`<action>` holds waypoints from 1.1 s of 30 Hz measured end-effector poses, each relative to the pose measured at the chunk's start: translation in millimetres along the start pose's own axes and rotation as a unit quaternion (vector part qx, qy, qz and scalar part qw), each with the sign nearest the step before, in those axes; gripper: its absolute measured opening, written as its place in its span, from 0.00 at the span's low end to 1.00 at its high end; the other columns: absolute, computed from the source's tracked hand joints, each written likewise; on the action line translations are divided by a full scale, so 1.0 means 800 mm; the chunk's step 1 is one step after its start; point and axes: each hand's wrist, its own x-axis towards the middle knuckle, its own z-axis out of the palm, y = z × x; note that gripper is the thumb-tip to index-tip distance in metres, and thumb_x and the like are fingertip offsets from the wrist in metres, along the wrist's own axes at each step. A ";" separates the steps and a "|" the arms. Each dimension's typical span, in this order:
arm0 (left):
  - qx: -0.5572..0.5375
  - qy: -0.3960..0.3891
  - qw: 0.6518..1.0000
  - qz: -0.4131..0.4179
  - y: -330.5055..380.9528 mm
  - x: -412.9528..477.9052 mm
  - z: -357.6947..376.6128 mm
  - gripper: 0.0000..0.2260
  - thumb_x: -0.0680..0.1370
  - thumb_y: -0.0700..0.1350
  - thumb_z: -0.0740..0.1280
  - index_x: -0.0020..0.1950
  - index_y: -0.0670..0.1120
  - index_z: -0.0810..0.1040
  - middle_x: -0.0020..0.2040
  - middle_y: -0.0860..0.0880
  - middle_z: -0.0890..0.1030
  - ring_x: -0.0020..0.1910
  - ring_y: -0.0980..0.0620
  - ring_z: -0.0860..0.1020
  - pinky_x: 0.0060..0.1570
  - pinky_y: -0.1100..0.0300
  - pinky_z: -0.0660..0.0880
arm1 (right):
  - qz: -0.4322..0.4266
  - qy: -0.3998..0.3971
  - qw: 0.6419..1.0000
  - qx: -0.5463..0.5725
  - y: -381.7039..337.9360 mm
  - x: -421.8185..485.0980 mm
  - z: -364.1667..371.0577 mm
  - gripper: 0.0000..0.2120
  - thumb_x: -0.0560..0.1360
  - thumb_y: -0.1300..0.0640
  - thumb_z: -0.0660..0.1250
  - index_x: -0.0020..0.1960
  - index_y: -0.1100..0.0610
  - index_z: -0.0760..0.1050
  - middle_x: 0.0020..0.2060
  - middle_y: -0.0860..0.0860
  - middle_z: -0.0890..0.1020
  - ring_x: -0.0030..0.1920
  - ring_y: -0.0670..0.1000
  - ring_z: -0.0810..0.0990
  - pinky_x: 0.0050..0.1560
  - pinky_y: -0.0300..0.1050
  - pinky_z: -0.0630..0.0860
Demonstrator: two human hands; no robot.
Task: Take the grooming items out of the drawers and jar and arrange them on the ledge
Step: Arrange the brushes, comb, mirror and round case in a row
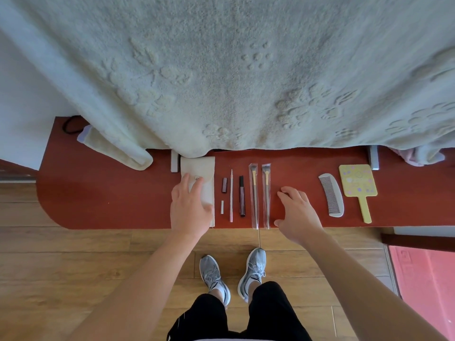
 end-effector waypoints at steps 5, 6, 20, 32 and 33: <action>-0.001 -0.001 1.000 0.003 -0.001 -0.001 0.004 0.30 0.74 0.45 0.72 0.75 0.52 0.65 0.78 0.46 0.59 0.74 0.41 0.60 0.64 0.49 0.73 | 0.000 0.006 1.000 0.009 0.000 -0.001 0.000 0.36 0.72 0.55 0.72 0.76 0.55 0.61 0.75 0.47 0.61 0.74 0.51 0.57 0.69 0.46 0.67; -0.002 -0.001 1.000 0.004 0.000 -0.001 0.004 0.30 0.74 0.45 0.72 0.75 0.52 0.66 0.78 0.46 0.59 0.74 0.41 0.60 0.63 0.49 0.74 | 0.000 0.008 1.000 0.011 -0.001 -0.001 0.001 0.36 0.72 0.55 0.71 0.76 0.55 0.61 0.75 0.47 0.61 0.74 0.51 0.57 0.69 0.46 0.67; -0.001 0.034 0.999 -0.019 0.063 -0.012 -0.015 0.32 0.75 0.49 0.74 0.76 0.51 0.66 0.79 0.45 0.60 0.78 0.43 0.58 0.74 0.47 0.63 | -0.046 0.011 0.998 0.051 0.027 -0.007 -0.026 0.35 0.75 0.55 0.69 0.77 0.55 0.58 0.75 0.49 0.60 0.74 0.53 0.58 0.72 0.48 0.63; -0.111 -0.045 0.990 0.071 0.270 -0.038 0.064 0.33 0.76 0.50 0.73 0.77 0.51 0.63 0.73 0.52 0.69 0.69 0.51 0.72 0.67 0.53 0.73 | 0.038 0.091 0.990 0.100 0.197 -0.013 -0.088 0.25 0.76 0.55 0.67 0.72 0.57 0.68 0.68 0.52 0.70 0.67 0.54 0.70 0.64 0.49 0.71; -0.109 -0.052 0.990 0.074 0.283 -0.038 0.074 0.32 0.76 0.50 0.73 0.77 0.51 0.63 0.72 0.52 0.70 0.68 0.51 0.73 0.66 0.53 0.73 | 0.051 0.093 0.989 0.103 0.211 -0.012 -0.089 0.25 0.76 0.55 0.67 0.72 0.57 0.68 0.68 0.52 0.71 0.66 0.55 0.71 0.65 0.50 0.71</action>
